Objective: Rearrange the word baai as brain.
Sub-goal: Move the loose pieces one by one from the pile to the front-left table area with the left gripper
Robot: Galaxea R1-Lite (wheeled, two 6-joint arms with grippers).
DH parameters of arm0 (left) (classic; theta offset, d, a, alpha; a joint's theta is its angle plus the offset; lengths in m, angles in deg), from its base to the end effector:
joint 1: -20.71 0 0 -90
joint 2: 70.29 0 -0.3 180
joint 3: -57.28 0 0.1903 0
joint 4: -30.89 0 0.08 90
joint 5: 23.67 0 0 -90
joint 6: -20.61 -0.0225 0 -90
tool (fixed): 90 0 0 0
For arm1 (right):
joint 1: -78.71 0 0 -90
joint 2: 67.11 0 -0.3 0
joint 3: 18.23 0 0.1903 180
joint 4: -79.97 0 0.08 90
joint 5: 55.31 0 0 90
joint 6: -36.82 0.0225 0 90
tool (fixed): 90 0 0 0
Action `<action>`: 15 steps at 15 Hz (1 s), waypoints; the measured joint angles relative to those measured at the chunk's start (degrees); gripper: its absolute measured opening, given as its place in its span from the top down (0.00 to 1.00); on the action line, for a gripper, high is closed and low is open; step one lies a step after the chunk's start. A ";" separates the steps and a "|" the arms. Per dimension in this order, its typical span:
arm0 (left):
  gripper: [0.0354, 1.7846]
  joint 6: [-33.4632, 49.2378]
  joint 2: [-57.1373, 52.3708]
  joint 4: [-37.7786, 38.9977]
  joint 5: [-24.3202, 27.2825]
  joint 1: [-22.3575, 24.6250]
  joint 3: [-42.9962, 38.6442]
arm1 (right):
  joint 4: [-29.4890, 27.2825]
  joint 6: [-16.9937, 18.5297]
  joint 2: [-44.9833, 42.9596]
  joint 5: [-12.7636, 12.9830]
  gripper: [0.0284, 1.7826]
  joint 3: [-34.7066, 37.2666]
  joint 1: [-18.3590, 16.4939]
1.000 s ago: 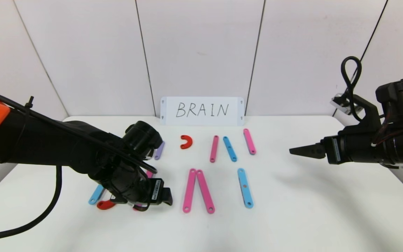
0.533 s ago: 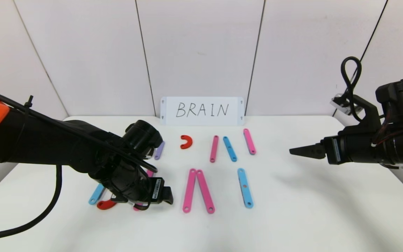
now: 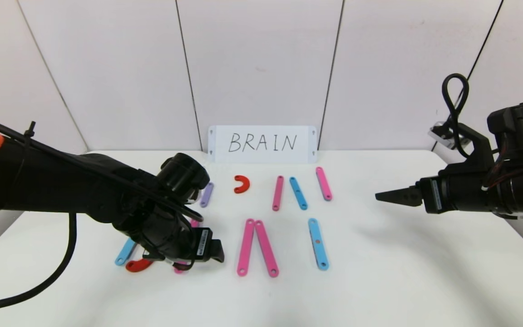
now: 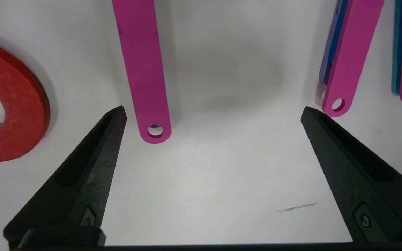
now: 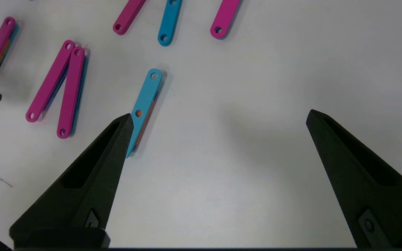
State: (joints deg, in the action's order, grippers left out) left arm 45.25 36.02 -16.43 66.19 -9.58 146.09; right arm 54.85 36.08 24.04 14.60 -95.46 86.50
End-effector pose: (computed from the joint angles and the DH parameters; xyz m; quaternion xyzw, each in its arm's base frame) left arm 0.2671 -0.1560 0.1379 -0.0365 0.5521 -0.1042 0.8264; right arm 0.2657 0.0442 0.1905 0.0299 0.3307 0.2292 0.9150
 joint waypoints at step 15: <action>0.02 -7.61 13.23 0.87 -9.37 -0.52 32.16 | 5.80 0.33 -0.13 0.20 0.03 1.51 -0.24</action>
State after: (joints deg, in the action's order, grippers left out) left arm 37.64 49.25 -15.56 56.82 -10.11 178.24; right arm 60.65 36.41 23.91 14.80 -93.95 86.26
